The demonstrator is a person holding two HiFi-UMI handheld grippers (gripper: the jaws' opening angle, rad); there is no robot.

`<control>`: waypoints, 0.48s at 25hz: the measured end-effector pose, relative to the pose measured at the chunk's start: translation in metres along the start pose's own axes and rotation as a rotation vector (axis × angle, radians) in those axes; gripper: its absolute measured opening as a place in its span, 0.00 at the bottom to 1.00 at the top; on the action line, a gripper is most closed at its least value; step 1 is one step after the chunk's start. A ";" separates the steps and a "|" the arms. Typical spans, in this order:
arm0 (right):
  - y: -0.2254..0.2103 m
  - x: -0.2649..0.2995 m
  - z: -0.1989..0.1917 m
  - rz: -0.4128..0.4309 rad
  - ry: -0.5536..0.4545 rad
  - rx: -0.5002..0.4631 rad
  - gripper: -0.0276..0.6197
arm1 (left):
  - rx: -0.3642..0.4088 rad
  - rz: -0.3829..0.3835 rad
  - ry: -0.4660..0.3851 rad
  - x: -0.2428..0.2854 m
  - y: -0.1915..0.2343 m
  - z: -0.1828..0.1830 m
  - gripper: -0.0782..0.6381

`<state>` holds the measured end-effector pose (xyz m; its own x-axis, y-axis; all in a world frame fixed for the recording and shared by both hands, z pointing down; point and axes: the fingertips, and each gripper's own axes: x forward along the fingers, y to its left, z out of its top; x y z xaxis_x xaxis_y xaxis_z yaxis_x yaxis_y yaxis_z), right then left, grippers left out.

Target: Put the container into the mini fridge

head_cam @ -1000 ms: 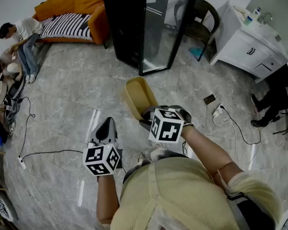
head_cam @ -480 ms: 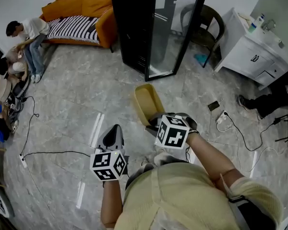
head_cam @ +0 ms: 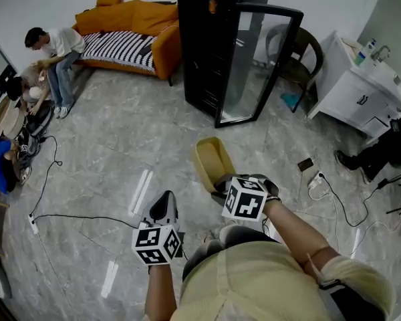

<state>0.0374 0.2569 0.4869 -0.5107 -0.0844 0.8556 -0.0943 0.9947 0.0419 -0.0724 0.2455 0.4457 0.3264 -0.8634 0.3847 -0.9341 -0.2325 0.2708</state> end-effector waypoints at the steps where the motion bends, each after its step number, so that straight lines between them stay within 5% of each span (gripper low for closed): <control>1: 0.001 0.001 0.002 0.003 0.004 -0.005 0.09 | -0.010 0.000 0.001 -0.001 0.003 0.000 0.14; 12: -0.034 0.020 0.008 0.049 0.025 -0.049 0.09 | 0.004 0.042 0.023 0.025 0.025 0.013 0.14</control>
<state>0.0236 0.2213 0.4981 -0.4918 -0.0349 0.8700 -0.0274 0.9993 0.0246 -0.0891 0.2122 0.4508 0.2903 -0.8619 0.4157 -0.9476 -0.1983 0.2506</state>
